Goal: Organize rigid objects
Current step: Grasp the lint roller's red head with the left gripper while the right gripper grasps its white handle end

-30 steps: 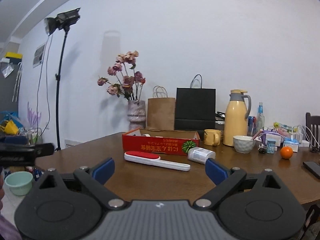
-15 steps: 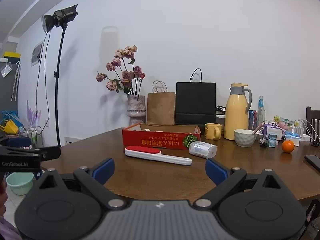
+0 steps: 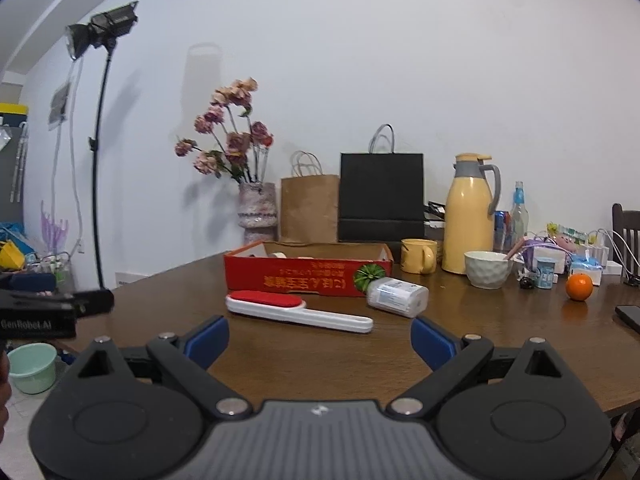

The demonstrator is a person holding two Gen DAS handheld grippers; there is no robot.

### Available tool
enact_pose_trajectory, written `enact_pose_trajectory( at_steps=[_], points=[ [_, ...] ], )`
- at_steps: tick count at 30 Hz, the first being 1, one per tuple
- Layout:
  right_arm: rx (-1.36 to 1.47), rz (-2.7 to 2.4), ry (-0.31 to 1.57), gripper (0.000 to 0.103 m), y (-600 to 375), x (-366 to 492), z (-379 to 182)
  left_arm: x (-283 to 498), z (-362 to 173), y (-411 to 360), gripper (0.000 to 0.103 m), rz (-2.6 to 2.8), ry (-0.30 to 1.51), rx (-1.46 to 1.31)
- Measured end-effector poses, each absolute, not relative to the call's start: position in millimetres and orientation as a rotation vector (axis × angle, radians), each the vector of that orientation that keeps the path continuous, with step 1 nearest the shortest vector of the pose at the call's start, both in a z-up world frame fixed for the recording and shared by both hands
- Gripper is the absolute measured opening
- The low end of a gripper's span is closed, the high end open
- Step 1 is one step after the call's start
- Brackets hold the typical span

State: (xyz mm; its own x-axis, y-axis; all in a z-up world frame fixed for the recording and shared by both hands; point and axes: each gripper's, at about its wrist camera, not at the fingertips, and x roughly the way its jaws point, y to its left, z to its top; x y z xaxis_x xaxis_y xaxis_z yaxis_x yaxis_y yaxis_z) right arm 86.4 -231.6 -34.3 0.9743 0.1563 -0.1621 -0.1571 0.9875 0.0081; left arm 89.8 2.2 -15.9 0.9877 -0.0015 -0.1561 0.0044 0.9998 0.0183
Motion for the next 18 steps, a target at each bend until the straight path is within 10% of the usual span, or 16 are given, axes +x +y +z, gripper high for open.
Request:
enact_pose_trajectory(
  at_steps=[14,18],
  points=[
    [0.014,0.113,0.280,0.095,-245.4,169.6,-40.1,173.6,-14.5,6.5,0.103,-0.055,0.227,-0.031],
    [0.019,0.162,0.343,0.078,-245.6,216.9,-39.9,212.8,-17.2,5.3,0.103,-0.045,0.277,-0.027]
  ],
)
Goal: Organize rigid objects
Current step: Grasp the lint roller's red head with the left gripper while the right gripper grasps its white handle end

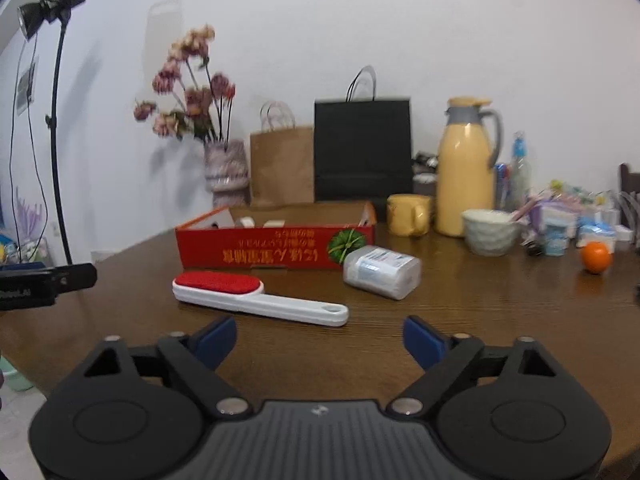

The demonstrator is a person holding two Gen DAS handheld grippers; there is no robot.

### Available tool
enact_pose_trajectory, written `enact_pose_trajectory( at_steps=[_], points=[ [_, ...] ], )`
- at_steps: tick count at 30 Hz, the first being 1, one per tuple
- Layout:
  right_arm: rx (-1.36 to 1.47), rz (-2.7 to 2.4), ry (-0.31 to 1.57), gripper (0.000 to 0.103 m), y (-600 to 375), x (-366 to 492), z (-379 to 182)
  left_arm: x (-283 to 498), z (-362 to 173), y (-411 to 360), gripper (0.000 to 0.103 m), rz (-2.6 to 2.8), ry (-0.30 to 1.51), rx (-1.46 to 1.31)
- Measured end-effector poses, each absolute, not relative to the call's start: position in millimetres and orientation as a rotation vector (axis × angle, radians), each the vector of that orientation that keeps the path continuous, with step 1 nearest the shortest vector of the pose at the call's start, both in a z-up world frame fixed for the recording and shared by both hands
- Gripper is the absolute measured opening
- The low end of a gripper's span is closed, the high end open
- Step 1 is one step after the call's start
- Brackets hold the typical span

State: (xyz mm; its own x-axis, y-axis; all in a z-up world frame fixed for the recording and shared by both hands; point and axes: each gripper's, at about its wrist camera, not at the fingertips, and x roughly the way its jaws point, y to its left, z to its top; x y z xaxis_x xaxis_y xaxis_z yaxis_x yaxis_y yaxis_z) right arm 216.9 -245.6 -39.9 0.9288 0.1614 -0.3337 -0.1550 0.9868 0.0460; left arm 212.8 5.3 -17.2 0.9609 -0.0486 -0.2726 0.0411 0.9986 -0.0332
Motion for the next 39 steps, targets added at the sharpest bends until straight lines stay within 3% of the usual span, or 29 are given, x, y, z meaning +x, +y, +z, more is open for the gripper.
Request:
enact_pose_trajectory(
  at_steps=[1,3,8,14,15,21,27,32,37,39],
  points=[
    [0.025,0.169,0.381,0.072,-244.6,232.8,-40.2,224.6,-18.0,5.4,0.103,-0.050,0.291,-0.025],
    [0.078,0.194,0.449,0.047,-245.8,261.1,-41.7,246.2,-17.4,6.7,0.103,-0.077,0.317,-0.002],
    [0.165,0.207,0.531,0.035,-250.3,311.9,-52.0,307.0,-17.4,12.8,0.102,-0.160,0.462,-0.020],
    [0.127,0.142,0.595,0.017,-256.9,354.0,-60.1,362.5,-23.4,18.1,0.079,-0.211,0.549,-0.051],
    [0.127,0.137,0.592,0.017,-258.8,357.1,-59.9,372.4,-25.4,18.1,0.074,-0.215,0.579,-0.054],
    [0.141,0.115,0.607,0.019,-267.7,367.3,-59.8,400.9,-35.0,20.6,0.065,-0.281,0.666,-0.143],
    [0.147,0.139,0.641,0.022,-264.4,369.3,-61.9,392.2,-36.8,11.7,0.058,-0.252,0.637,-0.106],
    [0.157,0.141,0.639,0.017,-271.5,364.0,-60.9,366.4,-35.9,10.2,0.049,-0.239,0.642,-0.131],
    [0.190,0.172,0.616,0.013,-280.8,361.7,-65.3,335.3,-37.9,2.1,0.050,-0.206,0.612,-0.120],
    [0.183,0.182,0.617,0.013,-281.2,362.3,-65.0,337.1,-38.0,2.2,0.063,-0.207,0.621,-0.128]
  ],
)
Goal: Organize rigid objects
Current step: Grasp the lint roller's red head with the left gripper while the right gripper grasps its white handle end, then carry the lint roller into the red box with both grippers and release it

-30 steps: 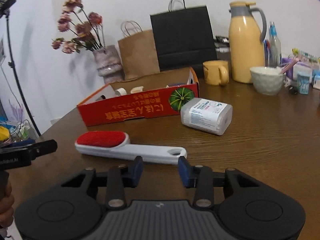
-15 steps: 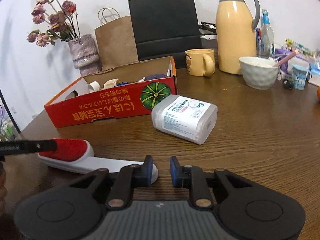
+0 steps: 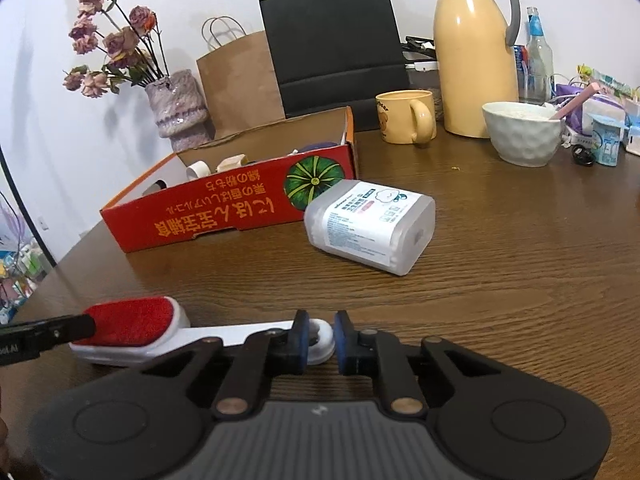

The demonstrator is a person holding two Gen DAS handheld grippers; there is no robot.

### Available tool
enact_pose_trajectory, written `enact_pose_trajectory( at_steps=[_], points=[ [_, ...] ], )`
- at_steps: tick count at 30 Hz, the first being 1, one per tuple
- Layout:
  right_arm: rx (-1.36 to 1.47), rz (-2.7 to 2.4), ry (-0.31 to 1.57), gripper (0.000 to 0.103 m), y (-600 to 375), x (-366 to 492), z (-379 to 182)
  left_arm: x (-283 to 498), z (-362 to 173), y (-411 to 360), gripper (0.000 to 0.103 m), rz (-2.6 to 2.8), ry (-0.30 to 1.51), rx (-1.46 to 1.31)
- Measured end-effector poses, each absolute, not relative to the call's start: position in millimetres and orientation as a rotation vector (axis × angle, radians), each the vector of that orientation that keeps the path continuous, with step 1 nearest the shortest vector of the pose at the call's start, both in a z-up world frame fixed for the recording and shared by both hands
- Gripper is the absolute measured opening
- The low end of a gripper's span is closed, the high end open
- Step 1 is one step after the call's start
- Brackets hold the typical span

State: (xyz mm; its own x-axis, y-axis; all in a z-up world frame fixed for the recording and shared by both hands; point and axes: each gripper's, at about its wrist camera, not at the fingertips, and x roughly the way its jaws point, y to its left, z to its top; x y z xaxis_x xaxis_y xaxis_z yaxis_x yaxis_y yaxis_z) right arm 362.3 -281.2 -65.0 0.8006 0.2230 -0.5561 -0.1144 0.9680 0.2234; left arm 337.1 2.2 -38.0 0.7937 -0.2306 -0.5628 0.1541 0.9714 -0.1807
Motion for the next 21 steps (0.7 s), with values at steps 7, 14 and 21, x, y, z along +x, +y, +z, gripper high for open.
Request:
enact_pose_trajectory(
  at_steps=[7,14,21],
  points=[
    [0.213,0.210,0.631,0.014,-286.1,365.3,-65.4,345.0,-48.5,-3.3,0.082,-0.238,0.616,-0.159],
    [0.226,0.214,0.635,0.012,-281.7,365.4,-64.4,339.2,-41.0,10.7,0.063,-0.206,0.571,-0.186],
    [0.210,0.229,0.567,0.012,-267.6,365.2,-38.5,340.5,-17.7,27.6,0.059,-0.175,0.517,-0.250]
  ],
)
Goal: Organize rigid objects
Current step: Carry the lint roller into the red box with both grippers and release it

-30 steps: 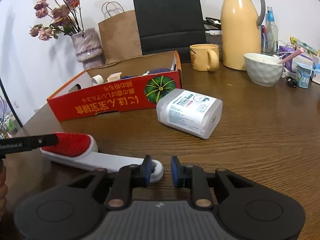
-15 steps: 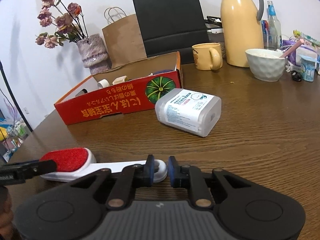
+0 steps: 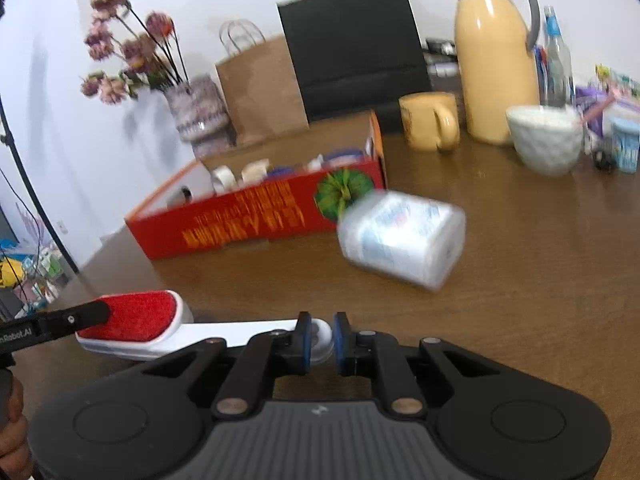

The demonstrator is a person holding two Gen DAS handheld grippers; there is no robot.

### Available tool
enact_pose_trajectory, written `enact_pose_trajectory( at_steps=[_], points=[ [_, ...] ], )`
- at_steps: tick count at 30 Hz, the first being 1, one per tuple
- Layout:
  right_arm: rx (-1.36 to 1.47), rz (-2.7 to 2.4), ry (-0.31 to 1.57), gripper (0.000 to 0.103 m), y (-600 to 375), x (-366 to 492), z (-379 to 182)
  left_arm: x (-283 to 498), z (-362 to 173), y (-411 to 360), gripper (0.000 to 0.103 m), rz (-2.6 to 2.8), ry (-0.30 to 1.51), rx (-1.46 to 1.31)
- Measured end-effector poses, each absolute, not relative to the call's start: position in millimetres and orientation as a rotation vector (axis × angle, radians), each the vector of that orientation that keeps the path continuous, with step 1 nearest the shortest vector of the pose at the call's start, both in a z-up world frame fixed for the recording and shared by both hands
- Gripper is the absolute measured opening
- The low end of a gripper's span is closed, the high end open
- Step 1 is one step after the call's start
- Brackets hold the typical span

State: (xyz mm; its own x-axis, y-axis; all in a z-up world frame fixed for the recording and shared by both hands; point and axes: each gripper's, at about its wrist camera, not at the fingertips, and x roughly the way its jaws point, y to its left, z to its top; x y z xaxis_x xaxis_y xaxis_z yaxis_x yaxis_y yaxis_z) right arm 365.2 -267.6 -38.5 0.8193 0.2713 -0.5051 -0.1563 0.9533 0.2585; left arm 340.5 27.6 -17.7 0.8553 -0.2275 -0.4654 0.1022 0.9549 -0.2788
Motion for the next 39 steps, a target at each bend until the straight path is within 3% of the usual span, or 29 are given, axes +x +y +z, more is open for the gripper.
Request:
enact_pose_trajectory(
  at_steps=[9,20,30,39],
  points=[
    [0.179,0.233,0.458,0.012,-270.2,406.3,11.9,388.0,32.6,24.5,0.058,-0.202,0.422,-0.219],
    [0.172,0.193,0.393,0.012,-280.1,481.2,41.0,465.4,42.8,20.5,0.057,-0.257,0.408,-0.264],
    [0.149,0.187,0.507,0.012,-276.3,552.7,18.8,536.5,19.0,25.1,0.056,-0.232,0.516,-0.297],
    [0.019,0.167,0.600,0.014,-256.2,566.7,-11.7,547.5,-13.7,21.9,0.056,-0.213,0.618,-0.228]
  ],
)
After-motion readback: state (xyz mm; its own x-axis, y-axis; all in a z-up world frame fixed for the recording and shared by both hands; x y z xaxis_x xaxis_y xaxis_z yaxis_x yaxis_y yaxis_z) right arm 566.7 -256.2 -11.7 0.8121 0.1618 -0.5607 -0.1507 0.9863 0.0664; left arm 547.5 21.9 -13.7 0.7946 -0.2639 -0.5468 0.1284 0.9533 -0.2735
